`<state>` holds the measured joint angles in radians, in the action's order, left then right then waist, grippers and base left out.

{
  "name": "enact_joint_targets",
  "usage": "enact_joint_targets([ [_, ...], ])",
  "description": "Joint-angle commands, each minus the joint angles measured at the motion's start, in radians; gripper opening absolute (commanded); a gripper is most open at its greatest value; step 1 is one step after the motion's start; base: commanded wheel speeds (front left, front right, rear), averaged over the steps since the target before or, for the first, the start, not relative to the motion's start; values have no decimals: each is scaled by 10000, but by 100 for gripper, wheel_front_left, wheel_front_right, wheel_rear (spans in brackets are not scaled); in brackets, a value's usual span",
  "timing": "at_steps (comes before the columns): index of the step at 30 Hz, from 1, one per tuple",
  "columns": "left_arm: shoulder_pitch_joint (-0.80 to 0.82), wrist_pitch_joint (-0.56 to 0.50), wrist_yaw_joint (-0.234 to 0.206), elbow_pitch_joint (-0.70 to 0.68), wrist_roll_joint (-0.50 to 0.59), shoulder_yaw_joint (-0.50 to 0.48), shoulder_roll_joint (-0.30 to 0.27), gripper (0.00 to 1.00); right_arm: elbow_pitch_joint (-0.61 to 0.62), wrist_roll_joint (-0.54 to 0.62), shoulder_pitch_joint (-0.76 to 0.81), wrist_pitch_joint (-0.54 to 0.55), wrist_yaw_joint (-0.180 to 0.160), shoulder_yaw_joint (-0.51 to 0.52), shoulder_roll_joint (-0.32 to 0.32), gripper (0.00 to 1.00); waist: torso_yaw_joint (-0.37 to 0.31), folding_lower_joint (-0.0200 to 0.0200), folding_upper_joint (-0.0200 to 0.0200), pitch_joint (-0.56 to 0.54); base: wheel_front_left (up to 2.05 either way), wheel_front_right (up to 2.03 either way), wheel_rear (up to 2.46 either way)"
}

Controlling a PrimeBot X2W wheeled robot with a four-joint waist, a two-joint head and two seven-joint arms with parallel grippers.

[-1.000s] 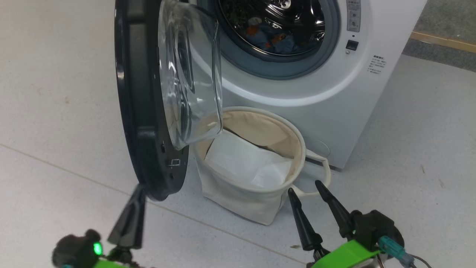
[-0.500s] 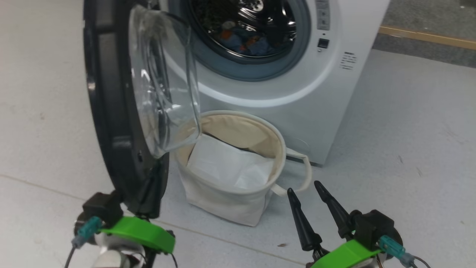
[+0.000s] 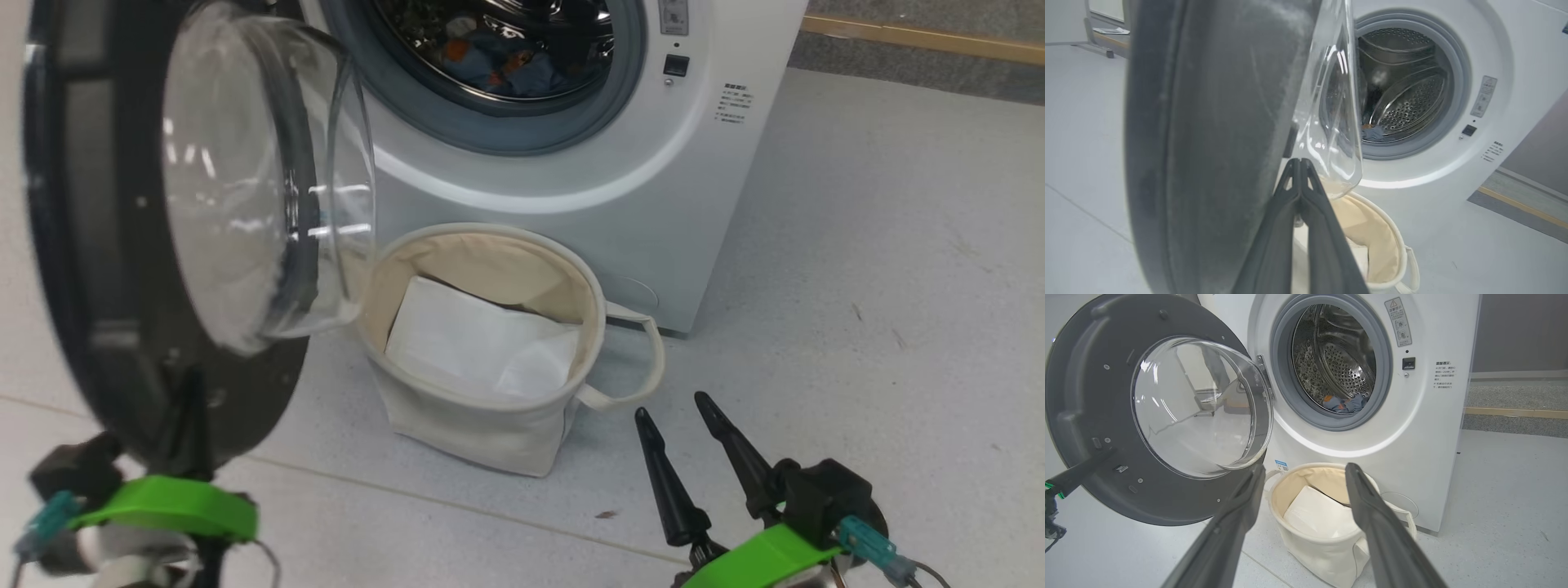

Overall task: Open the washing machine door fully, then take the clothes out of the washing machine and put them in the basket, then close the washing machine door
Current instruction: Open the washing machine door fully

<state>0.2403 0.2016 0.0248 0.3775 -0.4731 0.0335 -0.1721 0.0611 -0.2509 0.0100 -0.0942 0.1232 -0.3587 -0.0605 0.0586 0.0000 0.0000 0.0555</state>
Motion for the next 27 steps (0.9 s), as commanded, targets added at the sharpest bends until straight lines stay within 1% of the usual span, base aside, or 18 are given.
enact_joint_targets([
  [1,366,183,-131,-37,-110,-760,-614,0,363,-28,-289,-107,75,-222,102,100,59,0,0,0,0,0,0],
  [5,627,361,-60,700,-323,-1367,-1165,0,313,-86,-352,-157,75,-270,102,100,83,0,0,-10,0,0,0],
  [9,1153,523,172,1528,-441,-1901,-1714,0,277,-85,-371,-159,75,-249,102,100,37,0,0,7,0,0,0],
  [12,1702,583,406,2046,-444,-2192,-1973,0,278,-86,-370,-143,75,-166,102,100,40,0,0,40,0,0,0],
  [15,2218,595,595,2257,-332,-2662,-2130,0,256,-103,-414,-120,75,-132,102,100,55,0,0,72,0,0,0],
  [17,2494,598,708,2561,-92,-3050,-2163,0,224,-124,-477,-106,75,-163,102,100,72,0,0,65,0,0,0],
  [21,2569,599,787,2665,250,-3289,-2049,0,200,-143,-491,-118,75,-136,102,100,119,0,0,50,0,0,0],
  [27,2130,600,980,2223,648,-3373,-1340,0,153,-209,-427,-173,75,-17,102,100,301,0,0,8,0,0,0],
])
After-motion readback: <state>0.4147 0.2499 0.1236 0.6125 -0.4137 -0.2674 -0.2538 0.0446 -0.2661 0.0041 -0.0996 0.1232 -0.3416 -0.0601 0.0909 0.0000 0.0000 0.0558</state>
